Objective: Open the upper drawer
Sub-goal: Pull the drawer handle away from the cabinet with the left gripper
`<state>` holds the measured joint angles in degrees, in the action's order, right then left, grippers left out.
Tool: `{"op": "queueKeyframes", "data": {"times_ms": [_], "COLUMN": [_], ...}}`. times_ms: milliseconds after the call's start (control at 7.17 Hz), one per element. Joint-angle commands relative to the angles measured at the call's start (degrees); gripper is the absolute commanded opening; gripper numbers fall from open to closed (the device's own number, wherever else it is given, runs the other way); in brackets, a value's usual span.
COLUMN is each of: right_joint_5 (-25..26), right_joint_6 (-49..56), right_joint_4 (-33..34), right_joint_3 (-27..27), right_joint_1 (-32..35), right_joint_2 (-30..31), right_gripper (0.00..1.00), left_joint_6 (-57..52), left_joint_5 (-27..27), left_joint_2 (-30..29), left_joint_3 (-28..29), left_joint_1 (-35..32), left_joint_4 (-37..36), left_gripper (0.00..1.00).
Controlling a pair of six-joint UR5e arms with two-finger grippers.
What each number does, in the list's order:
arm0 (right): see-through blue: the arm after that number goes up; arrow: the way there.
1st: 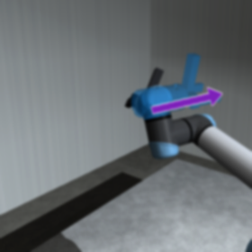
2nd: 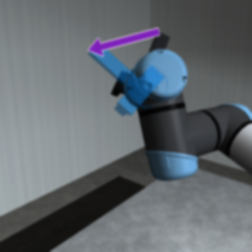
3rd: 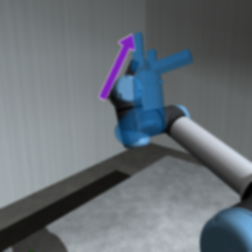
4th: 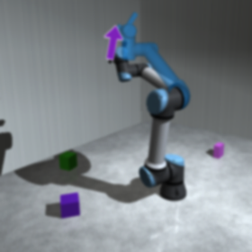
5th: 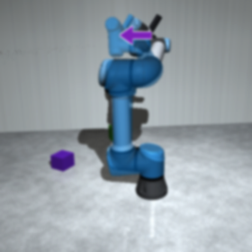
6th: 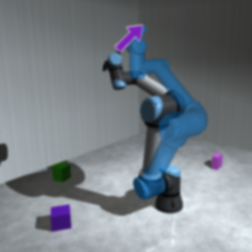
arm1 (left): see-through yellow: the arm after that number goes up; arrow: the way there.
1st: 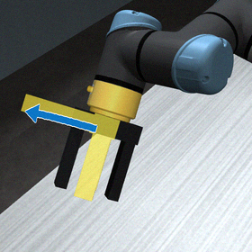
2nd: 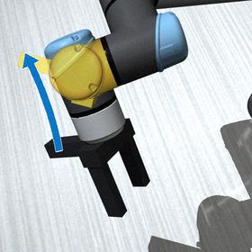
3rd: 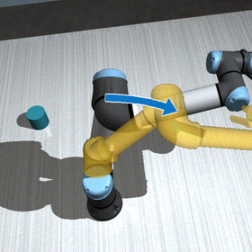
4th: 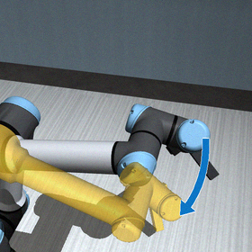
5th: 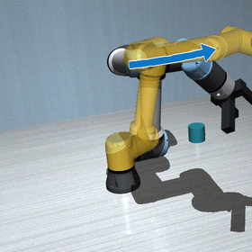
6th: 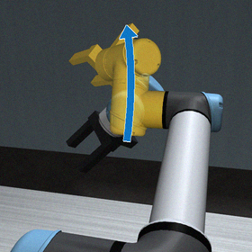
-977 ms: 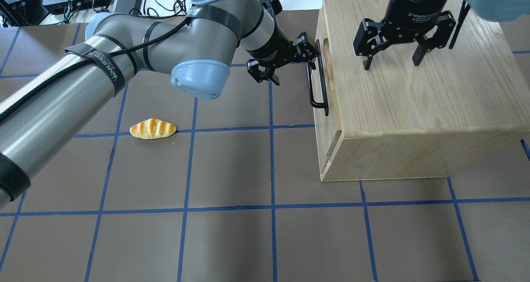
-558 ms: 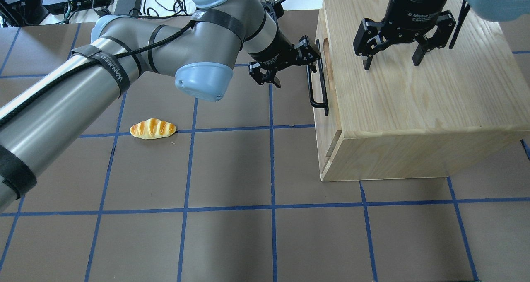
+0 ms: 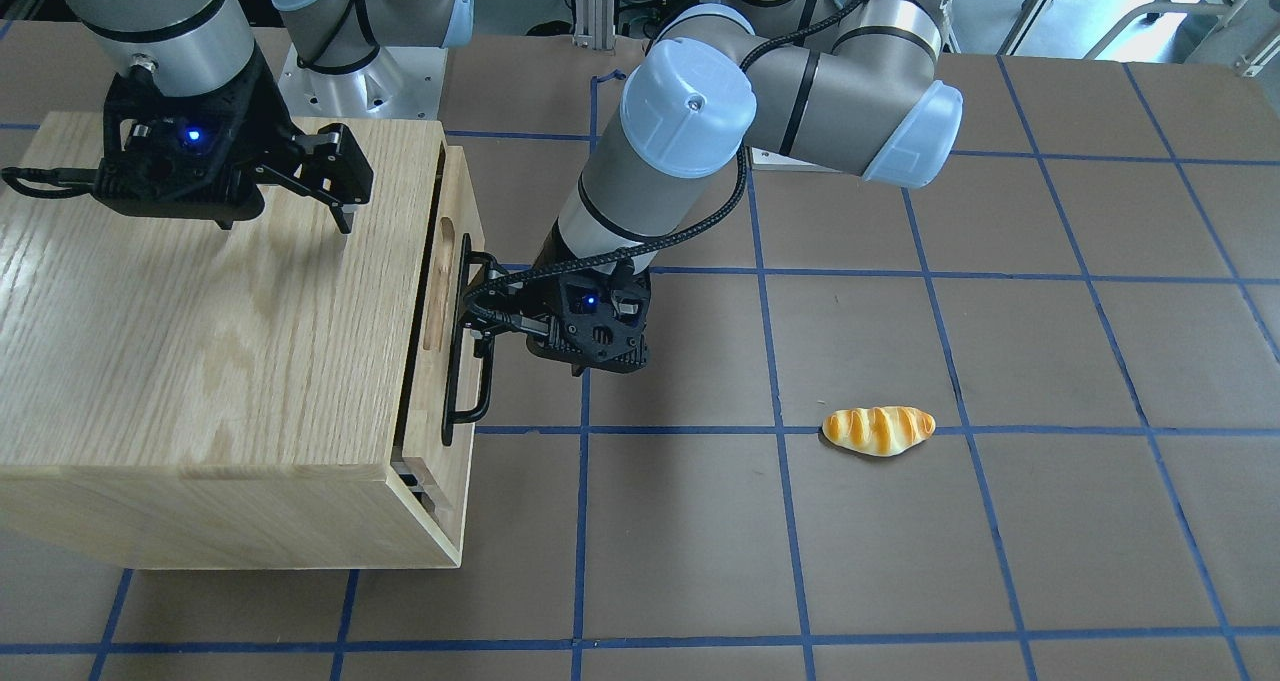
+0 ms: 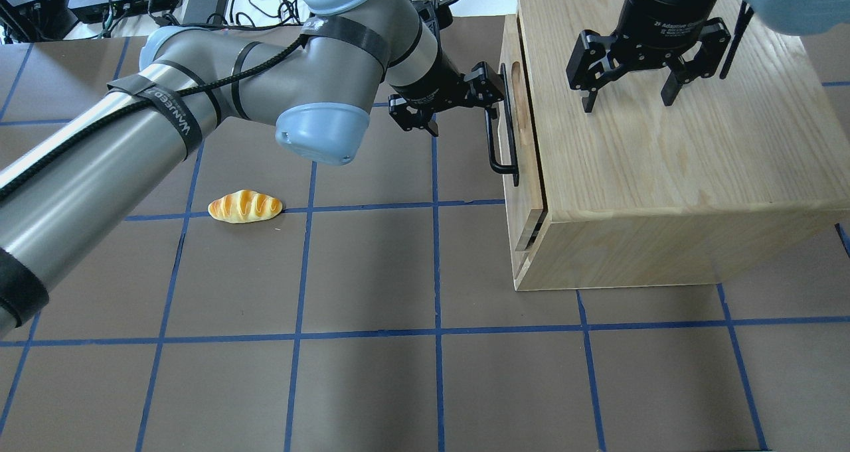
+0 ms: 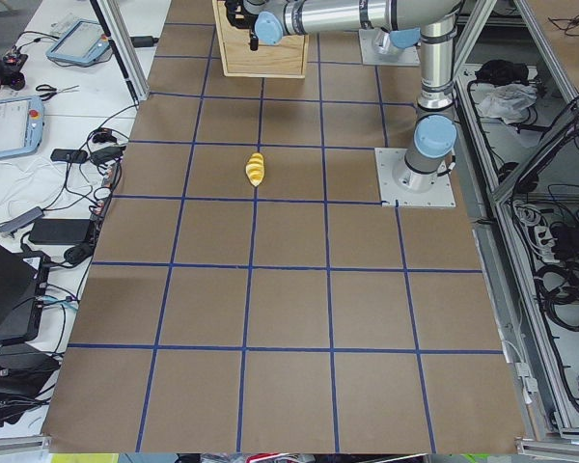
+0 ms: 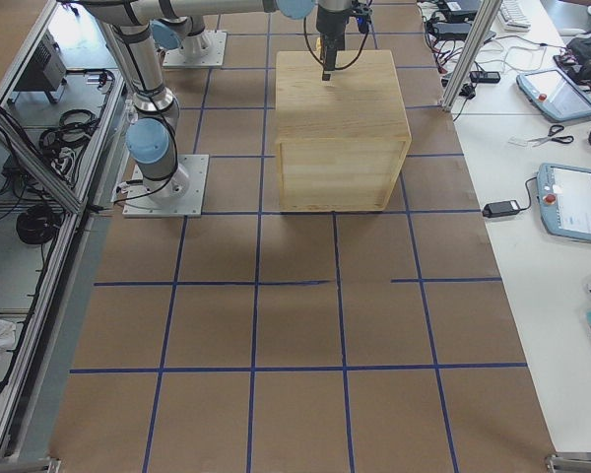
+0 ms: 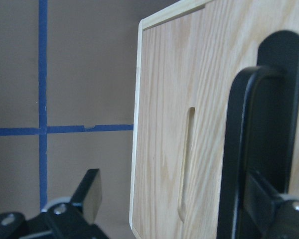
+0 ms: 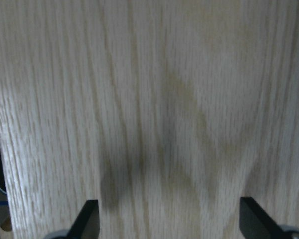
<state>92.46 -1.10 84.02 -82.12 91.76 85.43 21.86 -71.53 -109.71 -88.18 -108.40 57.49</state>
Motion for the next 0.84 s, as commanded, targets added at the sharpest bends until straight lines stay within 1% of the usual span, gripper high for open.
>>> {"op": "queueKeyframes", "data": {"times_ms": [0,279,419,558,698], "right_joint_5": [0.0,0.0,0.0,0.0,0.0], "right_joint_6": [-0.04,-0.04,0.05,-0.04,-0.04], "right_joint_4": [0.0,0.0,0.0,0.0,0.0], "right_joint_3": [0.03,0.03,0.03,0.03,0.03], "right_joint_1": [0.0,0.0,0.0,0.0,0.0], "right_joint_2": [0.0,0.0,0.0,0.0,0.0], "right_gripper": [1.0,1.0,1.0,1.0,1.0], "left_joint_6": [-4.08,-4.46,-6.29,-8.92,-9.03], "left_joint_5": [-2.56,-2.65,-2.65,-4.22,-4.41], "left_joint_2": [0.81,1.16,1.6,2.47,3.7], "left_joint_3": [-0.32,-0.94,-1.81,-2.95,-2.87], "left_joint_1": [1.08,1.78,3.09,4.15,5.29], "left_joint_4": [0.69,1.13,2.0,2.71,4.11], "left_gripper": [1.0,1.0,1.0,1.0,1.0]}}
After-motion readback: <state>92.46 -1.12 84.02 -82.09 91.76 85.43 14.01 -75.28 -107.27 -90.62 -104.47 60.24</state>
